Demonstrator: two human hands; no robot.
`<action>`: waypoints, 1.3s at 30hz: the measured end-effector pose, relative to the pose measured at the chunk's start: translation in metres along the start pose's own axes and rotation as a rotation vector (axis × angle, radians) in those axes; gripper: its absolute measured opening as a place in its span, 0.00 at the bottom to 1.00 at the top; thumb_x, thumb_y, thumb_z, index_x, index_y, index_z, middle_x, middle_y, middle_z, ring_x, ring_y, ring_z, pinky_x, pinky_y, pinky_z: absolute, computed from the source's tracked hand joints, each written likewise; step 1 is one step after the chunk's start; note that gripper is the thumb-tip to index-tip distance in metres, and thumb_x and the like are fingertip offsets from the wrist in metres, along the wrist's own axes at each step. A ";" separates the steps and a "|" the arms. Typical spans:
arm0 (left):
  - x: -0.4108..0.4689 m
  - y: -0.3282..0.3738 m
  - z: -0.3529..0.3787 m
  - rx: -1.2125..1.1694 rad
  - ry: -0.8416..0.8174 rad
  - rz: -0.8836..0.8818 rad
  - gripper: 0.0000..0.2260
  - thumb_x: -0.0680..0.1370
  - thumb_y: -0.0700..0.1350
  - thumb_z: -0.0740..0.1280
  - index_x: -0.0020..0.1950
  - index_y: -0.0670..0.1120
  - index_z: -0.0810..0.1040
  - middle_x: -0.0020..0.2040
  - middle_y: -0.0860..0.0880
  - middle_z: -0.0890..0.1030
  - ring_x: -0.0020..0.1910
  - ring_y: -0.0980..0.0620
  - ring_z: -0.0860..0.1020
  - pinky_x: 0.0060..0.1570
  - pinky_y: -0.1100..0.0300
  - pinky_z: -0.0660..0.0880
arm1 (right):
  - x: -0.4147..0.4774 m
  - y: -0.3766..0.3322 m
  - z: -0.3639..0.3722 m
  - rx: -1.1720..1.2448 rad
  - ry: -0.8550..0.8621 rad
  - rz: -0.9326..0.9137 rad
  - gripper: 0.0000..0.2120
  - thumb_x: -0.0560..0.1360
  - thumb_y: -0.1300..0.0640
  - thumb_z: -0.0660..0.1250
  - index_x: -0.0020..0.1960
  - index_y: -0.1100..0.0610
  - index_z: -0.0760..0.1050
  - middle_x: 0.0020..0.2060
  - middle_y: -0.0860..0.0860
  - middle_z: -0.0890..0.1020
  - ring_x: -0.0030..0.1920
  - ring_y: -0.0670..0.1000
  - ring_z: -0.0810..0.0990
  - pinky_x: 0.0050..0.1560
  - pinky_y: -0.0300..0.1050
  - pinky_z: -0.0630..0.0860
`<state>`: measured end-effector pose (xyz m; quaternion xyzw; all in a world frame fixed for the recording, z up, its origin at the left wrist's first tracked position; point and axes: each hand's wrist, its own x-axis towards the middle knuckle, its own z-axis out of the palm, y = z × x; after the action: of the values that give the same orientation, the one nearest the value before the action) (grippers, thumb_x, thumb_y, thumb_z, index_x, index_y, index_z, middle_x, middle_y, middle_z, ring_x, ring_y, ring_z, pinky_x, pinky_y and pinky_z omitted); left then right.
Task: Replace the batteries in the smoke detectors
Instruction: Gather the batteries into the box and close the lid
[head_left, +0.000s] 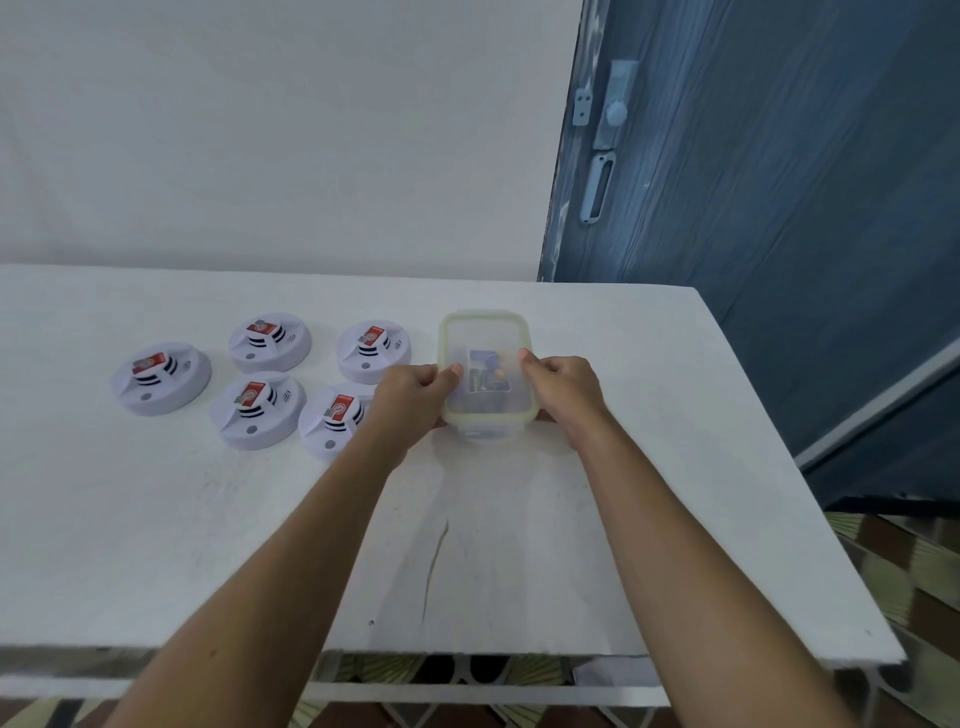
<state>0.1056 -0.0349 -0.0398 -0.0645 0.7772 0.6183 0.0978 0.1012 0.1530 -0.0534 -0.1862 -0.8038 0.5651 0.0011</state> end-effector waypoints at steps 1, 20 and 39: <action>0.001 0.000 0.000 0.073 0.002 0.026 0.14 0.80 0.50 0.66 0.52 0.39 0.82 0.50 0.37 0.83 0.50 0.40 0.83 0.45 0.49 0.83 | -0.001 0.000 -0.001 0.003 -0.004 0.003 0.18 0.80 0.46 0.65 0.40 0.59 0.75 0.35 0.52 0.80 0.34 0.49 0.77 0.22 0.31 0.68; 0.009 -0.010 -0.005 1.092 -0.089 0.821 0.45 0.68 0.75 0.60 0.71 0.41 0.69 0.71 0.44 0.71 0.70 0.43 0.68 0.68 0.50 0.66 | -0.004 -0.001 0.001 0.018 -0.217 -0.067 0.20 0.84 0.44 0.56 0.73 0.47 0.70 0.65 0.49 0.80 0.62 0.51 0.80 0.65 0.57 0.76; 0.023 -0.003 -0.008 0.994 -0.033 0.969 0.28 0.74 0.70 0.57 0.54 0.47 0.78 0.50 0.51 0.79 0.48 0.50 0.73 0.49 0.56 0.63 | 0.010 -0.011 -0.002 -0.019 -0.202 0.035 0.13 0.80 0.48 0.58 0.60 0.52 0.73 0.54 0.49 0.80 0.54 0.52 0.79 0.54 0.49 0.75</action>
<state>0.0836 -0.0428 -0.0464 0.3516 0.9077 0.1639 -0.1598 0.0891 0.1544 -0.0444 -0.1425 -0.8017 0.5732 -0.0914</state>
